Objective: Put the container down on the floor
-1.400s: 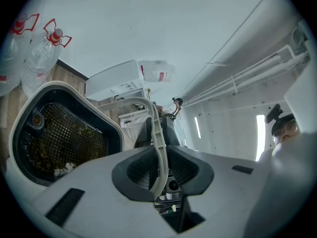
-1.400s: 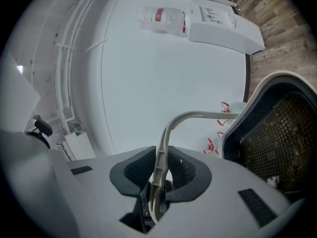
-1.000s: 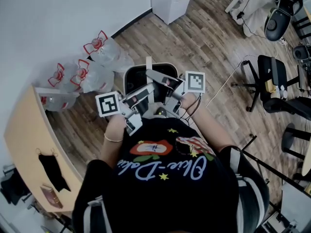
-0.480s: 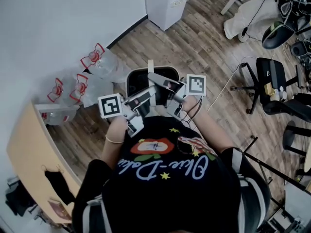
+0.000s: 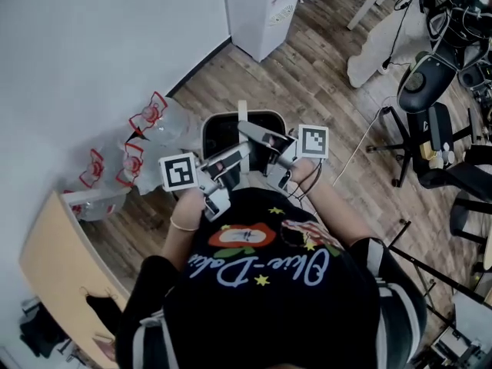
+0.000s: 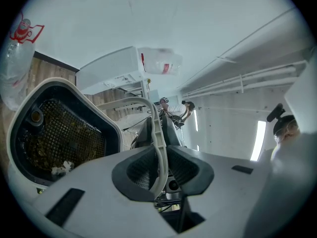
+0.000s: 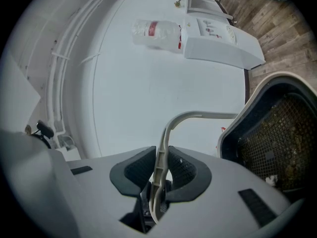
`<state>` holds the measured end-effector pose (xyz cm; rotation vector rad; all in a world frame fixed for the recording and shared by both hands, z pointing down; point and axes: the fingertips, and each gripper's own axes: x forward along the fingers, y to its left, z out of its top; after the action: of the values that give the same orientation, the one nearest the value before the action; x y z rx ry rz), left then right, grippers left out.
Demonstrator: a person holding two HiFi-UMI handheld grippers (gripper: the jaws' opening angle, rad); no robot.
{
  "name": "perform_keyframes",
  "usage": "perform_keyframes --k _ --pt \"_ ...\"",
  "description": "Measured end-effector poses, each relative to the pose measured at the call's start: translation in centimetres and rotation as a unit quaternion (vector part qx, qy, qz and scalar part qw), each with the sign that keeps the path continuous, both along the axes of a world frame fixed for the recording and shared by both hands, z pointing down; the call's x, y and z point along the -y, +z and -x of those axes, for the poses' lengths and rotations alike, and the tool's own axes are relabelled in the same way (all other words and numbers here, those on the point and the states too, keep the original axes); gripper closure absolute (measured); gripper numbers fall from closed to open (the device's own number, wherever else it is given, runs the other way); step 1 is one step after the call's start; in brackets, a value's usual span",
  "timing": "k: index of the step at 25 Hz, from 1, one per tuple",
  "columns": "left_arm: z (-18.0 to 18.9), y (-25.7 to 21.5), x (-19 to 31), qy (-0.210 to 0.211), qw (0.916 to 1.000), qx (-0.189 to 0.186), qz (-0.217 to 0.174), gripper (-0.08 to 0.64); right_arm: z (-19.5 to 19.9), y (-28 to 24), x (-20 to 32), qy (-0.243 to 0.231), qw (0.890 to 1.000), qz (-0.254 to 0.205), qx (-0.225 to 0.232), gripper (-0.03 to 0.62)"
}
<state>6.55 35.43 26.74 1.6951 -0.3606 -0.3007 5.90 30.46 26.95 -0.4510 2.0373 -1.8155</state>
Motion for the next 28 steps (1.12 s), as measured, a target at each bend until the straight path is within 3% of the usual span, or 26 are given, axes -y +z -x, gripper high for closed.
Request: perform_keyframes --k 15,23,28 --pt "2.2 0.0 7.8 0.041 0.9992 -0.005 0.001 0.489 1.6 0.0 7.7 0.044 0.999 0.008 -0.017 0.522" --pt "6.1 1.0 12.0 0.051 0.9986 -0.011 0.009 0.489 5.5 1.1 12.0 0.057 0.998 0.013 -0.023 0.522" --pt "6.7 0.9 12.5 0.053 0.9986 -0.007 0.005 0.491 5.8 1.0 12.5 0.060 0.998 0.010 -0.026 0.523"
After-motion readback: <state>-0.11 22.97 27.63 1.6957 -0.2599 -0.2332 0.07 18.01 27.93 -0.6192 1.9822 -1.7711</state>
